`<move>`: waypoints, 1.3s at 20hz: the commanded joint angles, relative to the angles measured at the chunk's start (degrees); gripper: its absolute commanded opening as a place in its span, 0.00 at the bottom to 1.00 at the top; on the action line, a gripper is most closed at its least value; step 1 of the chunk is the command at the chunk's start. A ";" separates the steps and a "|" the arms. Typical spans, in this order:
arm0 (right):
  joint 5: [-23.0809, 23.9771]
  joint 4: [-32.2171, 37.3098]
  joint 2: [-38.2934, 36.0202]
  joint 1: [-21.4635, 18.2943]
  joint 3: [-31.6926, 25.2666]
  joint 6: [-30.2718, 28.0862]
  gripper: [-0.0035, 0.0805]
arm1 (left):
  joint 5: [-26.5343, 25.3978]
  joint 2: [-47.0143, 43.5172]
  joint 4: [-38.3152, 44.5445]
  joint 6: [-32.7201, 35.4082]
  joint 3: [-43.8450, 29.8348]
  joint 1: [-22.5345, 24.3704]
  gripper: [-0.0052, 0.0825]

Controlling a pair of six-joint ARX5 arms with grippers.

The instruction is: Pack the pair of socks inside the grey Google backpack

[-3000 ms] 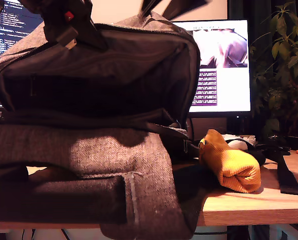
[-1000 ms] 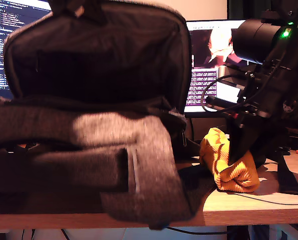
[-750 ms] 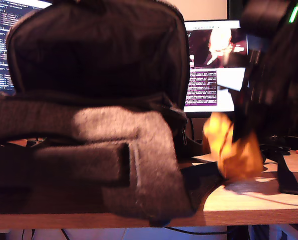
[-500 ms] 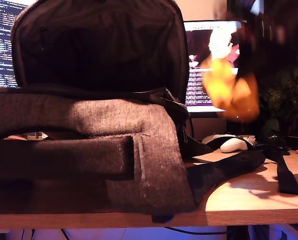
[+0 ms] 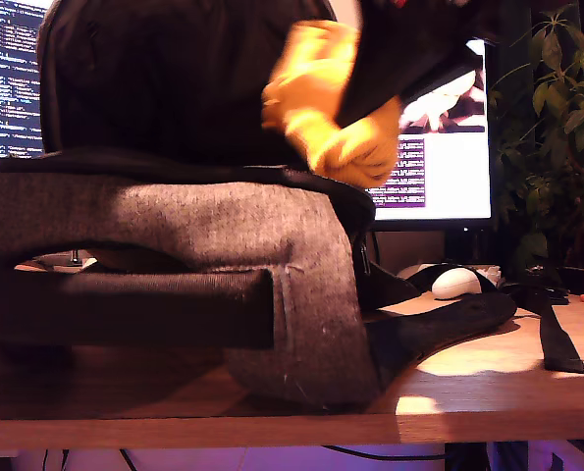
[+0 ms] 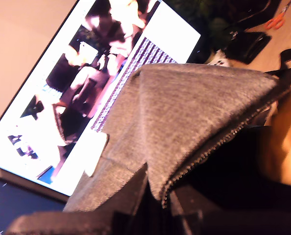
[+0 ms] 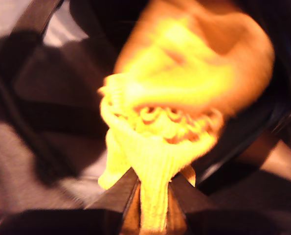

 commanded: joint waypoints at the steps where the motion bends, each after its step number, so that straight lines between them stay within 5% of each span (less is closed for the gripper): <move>1: 2.34 4.57 1.64 0.57 -0.07 -8.55 0.03 | 0.90 -0.59 0.79 -0.37 3.15 -0.35 0.03; 7: 4.76 24.39 10.05 0.55 -0.04 -25.94 0.03 | 1.03 -0.59 0.02 -0.37 3.43 -0.37 0.03; 12: 8.31 35.52 17.84 0.52 0.04 -31.85 0.03 | 1.20 -0.59 0.00 -0.37 3.43 -0.35 0.03; 14: 8.83 37.18 19.30 0.00 0.07 -31.91 0.19 | 1.20 -0.59 -0.02 -0.37 3.43 -0.35 0.03; 16: 8.83 37.29 19.50 -0.33 0.13 -31.93 0.55 | 1.20 -0.59 -0.35 -0.35 3.43 -0.35 0.03; 17: 8.83 37.46 19.43 -0.33 0.13 -31.98 0.64 | 1.25 -0.59 -0.57 -0.35 3.43 -0.35 0.03; 26: 11.21 38.82 12.50 1.97 0.15 -29.57 0.65 | 1.22 -0.59 -1.60 -0.35 3.43 -0.35 0.03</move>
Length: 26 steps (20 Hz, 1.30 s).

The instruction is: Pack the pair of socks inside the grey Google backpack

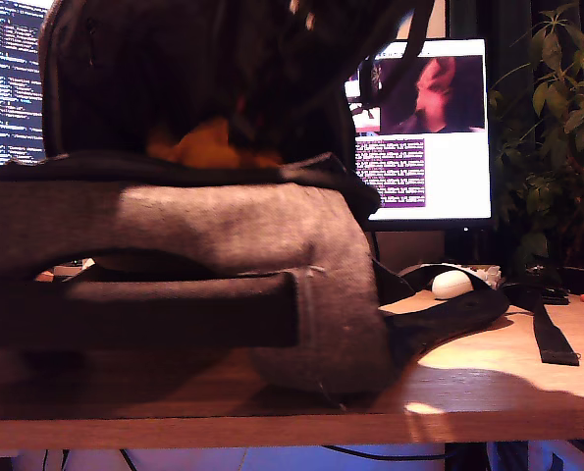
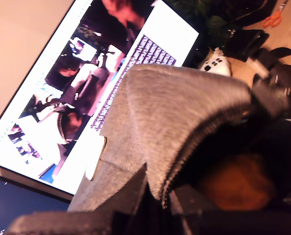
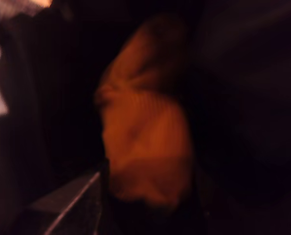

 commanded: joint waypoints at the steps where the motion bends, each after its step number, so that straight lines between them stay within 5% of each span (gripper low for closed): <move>1: 1.20 0.35 -4.57 0.59 0.28 0.50 0.65 | 1.05 -0.59 0.74 -0.33 1.53 -0.72 0.03; 6: 1.75 -13.03 -11.58 2.32 0.28 6.25 0.64 | 1.42 -0.59 0.61 -0.35 1.53 0.20 0.03; 11: -2.58 -30.56 -17.09 5.03 0.28 16.04 0.63 | 3.76 -0.48 -1.70 -0.90 1.53 1.73 0.03; 14: -3.80 -40.65 -19.85 6.23 0.28 20.83 0.63 | 7.58 -0.42 -6.86 -6.16 1.53 3.28 0.03; 16: -3.80 -45.72 -21.90 6.32 0.28 21.33 0.50 | 10.23 -0.04 -10.73 -8.81 1.53 4.39 0.03; 19: -3.56 -50.10 -24.90 5.57 0.28 22.45 0.07 | 14.38 1.70 -15.76 -11.80 1.53 5.35 0.03; 26: -3.58 -52.04 -29.03 0.74 0.28 23.98 0.03 | 17.66 10.95 -18.49 -12.55 1.53 5.49 0.03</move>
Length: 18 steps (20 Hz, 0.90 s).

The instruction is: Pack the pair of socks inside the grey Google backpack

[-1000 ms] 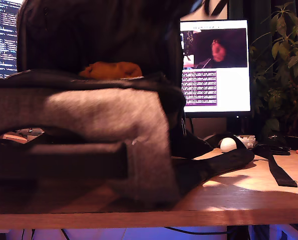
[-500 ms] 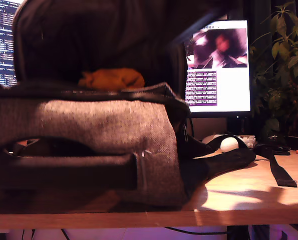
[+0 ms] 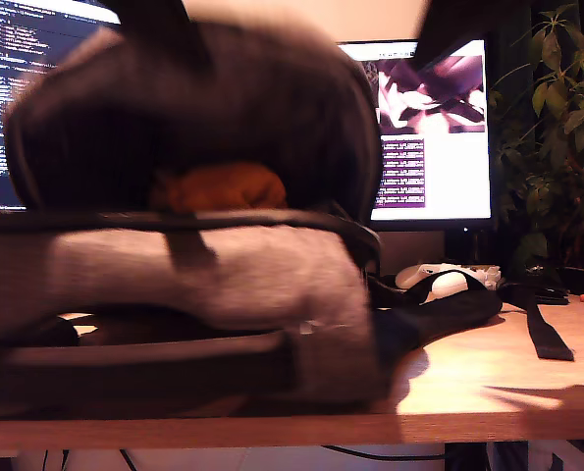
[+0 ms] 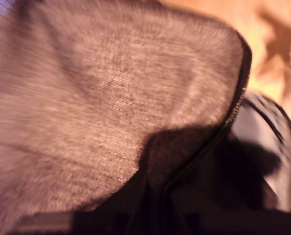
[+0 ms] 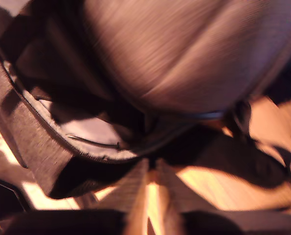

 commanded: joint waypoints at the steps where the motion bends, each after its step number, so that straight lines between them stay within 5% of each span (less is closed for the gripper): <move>1: -0.17 -0.70 -0.81 -0.70 0.24 0.68 0.03 | 0.35 1.36 0.59 -0.52 0.61 0.26 0.03; 6: -0.20 -2.10 -1.49 -2.47 0.24 0.72 0.03 | 2.78 4.31 -1.55 -0.55 0.61 0.24 0.06; 11: -0.26 -1.70 -1.46 -2.80 0.24 1.22 0.03 | 8.96 4.33 -6.14 -0.90 0.61 0.24 0.58; 18: -0.26 -1.73 -1.46 -2.80 0.24 1.51 0.03 | 10.88 2.99 -9.79 -3.37 0.81 -1.01 0.61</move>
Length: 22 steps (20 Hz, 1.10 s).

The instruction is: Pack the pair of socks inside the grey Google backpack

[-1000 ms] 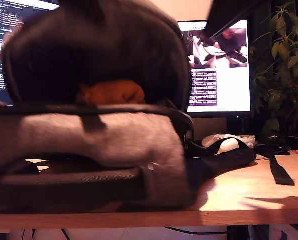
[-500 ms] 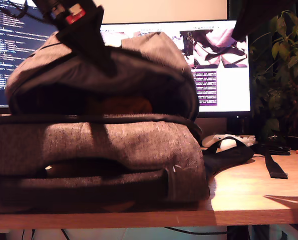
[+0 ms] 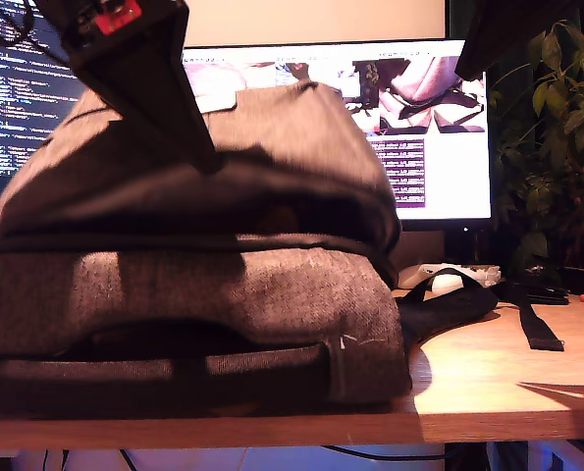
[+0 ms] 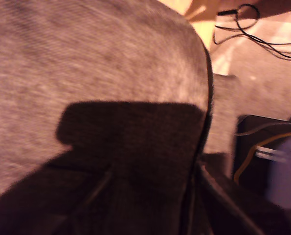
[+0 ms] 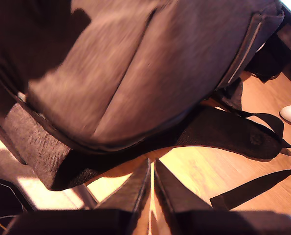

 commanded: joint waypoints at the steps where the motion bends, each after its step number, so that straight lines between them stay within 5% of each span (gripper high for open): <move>1: -0.26 0.35 -0.15 -0.17 0.24 0.35 0.03 | 0.26 -1.44 -0.59 -0.42 0.90 -0.85 0.61; 4: -0.26 2.19 -0.09 -1.36 0.24 5.44 0.03 | 0.33 -3.91 -3.06 -0.42 1.33 -1.75 0.54; 5: -0.28 3.61 0.09 -2.27 0.24 7.02 0.03 | 0.33 -4.85 -3.52 -1.57 1.33 -1.99 0.44; 7: -0.31 8.87 0.68 -4.39 0.22 9.49 0.03 | 0.28 -6.32 -4.15 -1.86 1.33 -1.95 0.08; 12: -1.29 28.76 2.75 -11.91 0.22 9.44 0.03 | -2.34 -8.00 7.50 -3.34 1.33 2.69 0.03; 15: -4.28 37.07 4.48 -17.70 0.20 9.42 0.03 | -3.32 -8.04 16.50 -10.01 1.33 7.78 0.03; 22: -10.64 40.79 5.38 -32.63 -0.48 9.42 0.03 | -3.93 -8.15 26.12 -15.47 1.22 21.57 0.03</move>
